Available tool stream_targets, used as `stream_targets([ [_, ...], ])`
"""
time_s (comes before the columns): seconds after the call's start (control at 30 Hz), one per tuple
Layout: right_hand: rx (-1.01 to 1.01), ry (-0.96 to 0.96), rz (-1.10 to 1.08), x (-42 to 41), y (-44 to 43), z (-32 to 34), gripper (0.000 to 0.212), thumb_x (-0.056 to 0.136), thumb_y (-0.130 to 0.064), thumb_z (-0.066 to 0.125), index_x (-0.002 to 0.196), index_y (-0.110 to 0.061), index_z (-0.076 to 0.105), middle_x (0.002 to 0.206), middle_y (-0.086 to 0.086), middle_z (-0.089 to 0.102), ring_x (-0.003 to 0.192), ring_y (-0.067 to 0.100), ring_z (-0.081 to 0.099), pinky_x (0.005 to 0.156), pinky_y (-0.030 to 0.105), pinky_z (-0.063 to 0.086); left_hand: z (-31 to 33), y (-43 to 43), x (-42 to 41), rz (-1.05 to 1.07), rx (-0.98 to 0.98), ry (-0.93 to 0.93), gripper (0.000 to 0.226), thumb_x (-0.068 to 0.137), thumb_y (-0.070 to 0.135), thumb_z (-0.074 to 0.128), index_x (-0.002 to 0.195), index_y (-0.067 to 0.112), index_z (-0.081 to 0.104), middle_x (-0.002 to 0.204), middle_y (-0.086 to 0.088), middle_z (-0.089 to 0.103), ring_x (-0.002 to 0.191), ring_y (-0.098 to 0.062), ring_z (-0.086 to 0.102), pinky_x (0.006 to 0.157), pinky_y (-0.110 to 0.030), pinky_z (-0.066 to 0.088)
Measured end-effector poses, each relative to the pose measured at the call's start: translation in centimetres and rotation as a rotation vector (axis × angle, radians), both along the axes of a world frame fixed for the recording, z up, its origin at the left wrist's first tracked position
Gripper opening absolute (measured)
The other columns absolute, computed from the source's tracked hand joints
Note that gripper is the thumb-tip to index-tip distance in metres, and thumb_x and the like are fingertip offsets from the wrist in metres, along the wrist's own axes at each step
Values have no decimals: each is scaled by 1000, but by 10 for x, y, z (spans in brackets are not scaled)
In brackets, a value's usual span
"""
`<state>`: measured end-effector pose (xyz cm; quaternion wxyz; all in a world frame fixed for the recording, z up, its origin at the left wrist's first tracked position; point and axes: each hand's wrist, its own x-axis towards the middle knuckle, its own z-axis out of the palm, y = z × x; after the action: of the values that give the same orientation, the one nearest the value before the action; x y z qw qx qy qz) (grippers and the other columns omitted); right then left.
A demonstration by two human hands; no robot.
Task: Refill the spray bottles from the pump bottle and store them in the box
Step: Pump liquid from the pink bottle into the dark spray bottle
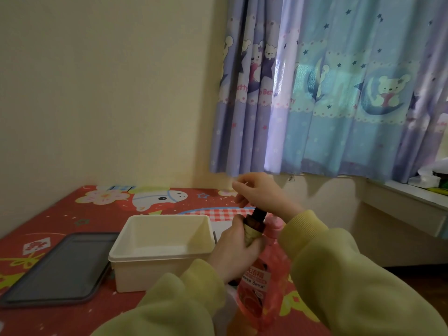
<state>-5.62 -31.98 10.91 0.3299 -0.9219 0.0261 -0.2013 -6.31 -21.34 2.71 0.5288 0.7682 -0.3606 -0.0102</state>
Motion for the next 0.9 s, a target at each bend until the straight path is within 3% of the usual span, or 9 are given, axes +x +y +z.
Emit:
stream_targets([
  [0.1, 98, -96, -34, -1, 0, 2, 22, 94, -12, 45, 99, 0, 63, 70, 5, 67, 57, 13, 63, 54, 14, 50, 0, 2, 0, -3, -2, 5, 29, 83, 33, 59, 97, 16, 41, 75, 5, 53, 63, -10, 51, 60, -27, 42],
  [0.3, 303, -407, -100, -8, -3, 3, 18, 97, -9, 41, 93, -5, 59, 65, 4, 63, 58, 18, 61, 69, 37, 54, -3, 7, 4, 13, 19, 12, 33, 83, 33, 62, 95, 13, 39, 76, 6, 50, 65, -8, 49, 60, -25, 41],
  [0.47, 262, -553, -190, -9, -4, 7, 16, 97, -10, 40, 92, -12, 55, 75, 5, 65, 65, 11, 62, 62, 12, 46, -1, 14, 6, 29, -40, 63, 40, 80, 33, 66, 104, 9, 45, 85, 5, 55, 78, -11, 55, 72, -29, 47],
  [0.57, 266, -573, -175, -10, 0, 13, 16, 98, -10, 40, 93, -12, 54, 77, 5, 64, 67, 10, 61, 61, 9, 45, 4, 23, 8, 34, -64, 87, 39, 79, 31, 68, 103, 11, 45, 86, 6, 55, 80, -9, 56, 71, -24, 46],
  [0.77, 290, -528, -111, -12, 22, 17, 16, 97, -13, 42, 93, -12, 57, 77, 2, 66, 69, 11, 64, 71, 28, 52, 11, 53, 11, 78, -114, 123, 41, 76, 24, 73, 104, 11, 46, 93, 3, 57, 88, -15, 58, 79, -33, 50],
  [0.9, 292, -407, -41, -12, 48, 5, 15, 96, -14, 47, 90, -10, 60, 77, 1, 64, 63, 11, 64, 67, 35, 54, 11, 85, 14, 144, -130, 127, 44, 74, 20, 74, 109, 9, 48, 92, 7, 55, 83, -6, 54, 75, -27, 48],
])
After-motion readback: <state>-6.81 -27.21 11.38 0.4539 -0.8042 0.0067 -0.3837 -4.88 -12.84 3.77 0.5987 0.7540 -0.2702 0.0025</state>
